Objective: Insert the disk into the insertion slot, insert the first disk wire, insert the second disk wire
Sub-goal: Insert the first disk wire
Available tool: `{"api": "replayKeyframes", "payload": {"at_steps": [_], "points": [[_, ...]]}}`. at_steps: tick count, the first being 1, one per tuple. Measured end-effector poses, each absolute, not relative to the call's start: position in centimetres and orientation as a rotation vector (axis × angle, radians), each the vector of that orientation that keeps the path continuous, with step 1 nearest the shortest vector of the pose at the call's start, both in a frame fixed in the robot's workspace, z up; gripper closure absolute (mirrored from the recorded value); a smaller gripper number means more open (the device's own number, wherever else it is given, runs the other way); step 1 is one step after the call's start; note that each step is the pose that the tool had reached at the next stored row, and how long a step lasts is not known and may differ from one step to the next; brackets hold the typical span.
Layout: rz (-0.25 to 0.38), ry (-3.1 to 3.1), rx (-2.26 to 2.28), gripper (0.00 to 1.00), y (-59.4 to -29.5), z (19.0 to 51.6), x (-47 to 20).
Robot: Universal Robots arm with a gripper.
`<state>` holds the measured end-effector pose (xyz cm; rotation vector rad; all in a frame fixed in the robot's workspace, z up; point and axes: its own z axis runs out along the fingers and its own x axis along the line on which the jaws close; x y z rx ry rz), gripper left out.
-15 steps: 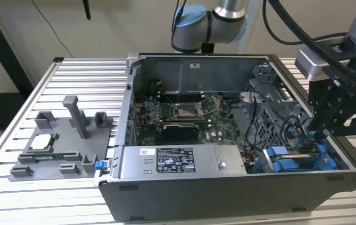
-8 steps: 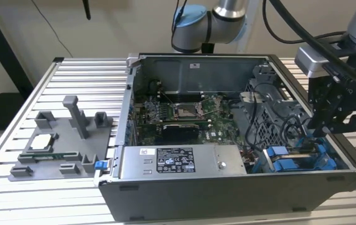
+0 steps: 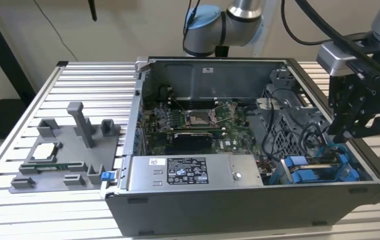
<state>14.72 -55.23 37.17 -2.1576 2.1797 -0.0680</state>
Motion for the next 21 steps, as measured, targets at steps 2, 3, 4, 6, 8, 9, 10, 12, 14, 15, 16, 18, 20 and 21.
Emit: {"api": "replayKeyframes", "payload": {"at_steps": [2, 3, 4, 6, 8, 9, 10, 12, 14, 15, 16, 18, 20, 21], "points": [[-0.064, 2.184, -2.162, 0.0, -55.03, 37.17, 14.98], [-0.063, 2.186, -2.164, 0.0, -54.95, 37.17, 15.1], [-0.062, 2.187, -2.165, 0.0, -54.91, 37.17, 15.19], [-0.06, 2.188, -2.166, 0.0, -54.86, 37.17, 15.34], [-0.06, 2.188, -2.166, 0.0, -54.84, 37.18, 15.39], [-0.06, 2.188, -2.166, 0.0, -54.84, 37.18, 15.39], [-0.06, 2.188, -2.166, 0.0, -54.84, 37.18, 15.39], [-0.06, 2.188, -2.166, 0.0, -54.84, 37.18, 15.39], [-0.06, 2.188, -2.166, 0.0, -54.8, 37.17, 15.4], [-0.059, 2.189, -2.167, 0.0, -54.77, 37.18, 15.4], [-0.057, 2.19, -2.169, 0.0, -54.75, 37.17, 15.41], [-0.054, 2.191, -2.17, 0.0, -54.7, 37.17, 15.4], [-0.054, 2.19, -2.171, 0.0, -54.68, 37.18, 15.5], [-0.053, 2.19, -2.171, 0.0, -54.68, 37.17, 15.62]]}}
